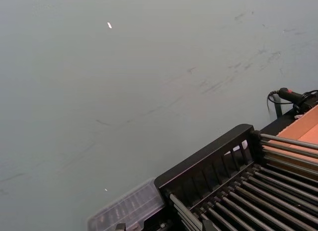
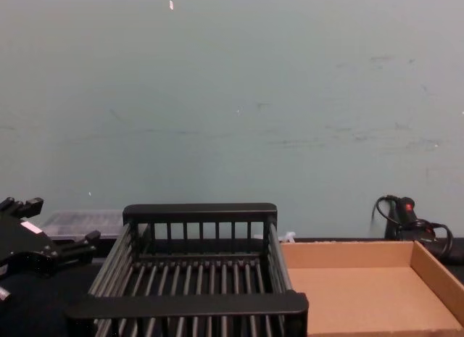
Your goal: Pick up the white tape and place it into the black box , Pick up the silver tape and place it into the brown box.
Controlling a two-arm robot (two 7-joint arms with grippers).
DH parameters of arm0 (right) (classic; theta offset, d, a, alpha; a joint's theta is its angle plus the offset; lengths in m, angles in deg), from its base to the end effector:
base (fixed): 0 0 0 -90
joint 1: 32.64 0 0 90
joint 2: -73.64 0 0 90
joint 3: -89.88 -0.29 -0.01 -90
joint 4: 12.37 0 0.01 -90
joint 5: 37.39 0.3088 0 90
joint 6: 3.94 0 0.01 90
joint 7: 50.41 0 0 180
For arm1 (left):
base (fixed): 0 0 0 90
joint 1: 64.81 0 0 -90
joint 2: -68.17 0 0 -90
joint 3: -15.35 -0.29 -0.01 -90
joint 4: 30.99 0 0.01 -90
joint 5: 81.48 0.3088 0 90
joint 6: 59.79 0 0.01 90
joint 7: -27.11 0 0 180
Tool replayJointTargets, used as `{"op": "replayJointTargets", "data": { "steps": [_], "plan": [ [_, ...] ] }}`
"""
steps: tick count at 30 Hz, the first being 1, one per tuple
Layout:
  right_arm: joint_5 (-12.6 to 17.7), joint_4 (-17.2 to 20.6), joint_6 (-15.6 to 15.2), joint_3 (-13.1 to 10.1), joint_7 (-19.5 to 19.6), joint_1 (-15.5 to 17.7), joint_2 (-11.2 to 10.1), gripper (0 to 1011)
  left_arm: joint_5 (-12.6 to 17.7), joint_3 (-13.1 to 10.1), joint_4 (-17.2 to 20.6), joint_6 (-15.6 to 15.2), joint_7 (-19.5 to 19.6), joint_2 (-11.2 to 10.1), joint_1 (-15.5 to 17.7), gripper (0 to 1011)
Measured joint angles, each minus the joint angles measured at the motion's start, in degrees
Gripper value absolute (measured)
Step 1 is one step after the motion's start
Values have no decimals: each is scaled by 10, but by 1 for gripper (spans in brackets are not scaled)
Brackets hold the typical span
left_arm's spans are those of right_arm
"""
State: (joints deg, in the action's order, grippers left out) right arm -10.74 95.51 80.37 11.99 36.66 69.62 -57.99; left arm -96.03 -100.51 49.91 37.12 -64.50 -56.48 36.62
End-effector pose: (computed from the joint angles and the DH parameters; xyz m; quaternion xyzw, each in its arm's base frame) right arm 0.2609 -0.0845 -0.2571 -0.1314 -0.0094 -0.5417 0.8302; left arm 0.3581 0.0827 -0.3023 0.1415 -0.1325 0.5799 0.7913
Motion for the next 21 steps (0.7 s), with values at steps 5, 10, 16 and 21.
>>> {"op": "replayJointTargets", "data": {
  "steps": [5, 10, 16, 21],
  "plan": [
    [24, 13, -27, -12, -19, 24, -4, 1002, 0, 0, 0, 0, 0, 0, 0, 1001],
    [40, 16, -56, -20, -32, 35, -6, 1002, 0, 0, 0, 0, 0, 0, 0, 1002],
    [43, 11, -84, -25, -38, 39, -5, 1002, 0, 0, 0, 0, 0, 0, 0, 1001],
    [40, 0, -104, -23, -41, 37, 2, 1002, 0, 0, 0, 0, 0, 0, 0, 1001]
  ]
}}
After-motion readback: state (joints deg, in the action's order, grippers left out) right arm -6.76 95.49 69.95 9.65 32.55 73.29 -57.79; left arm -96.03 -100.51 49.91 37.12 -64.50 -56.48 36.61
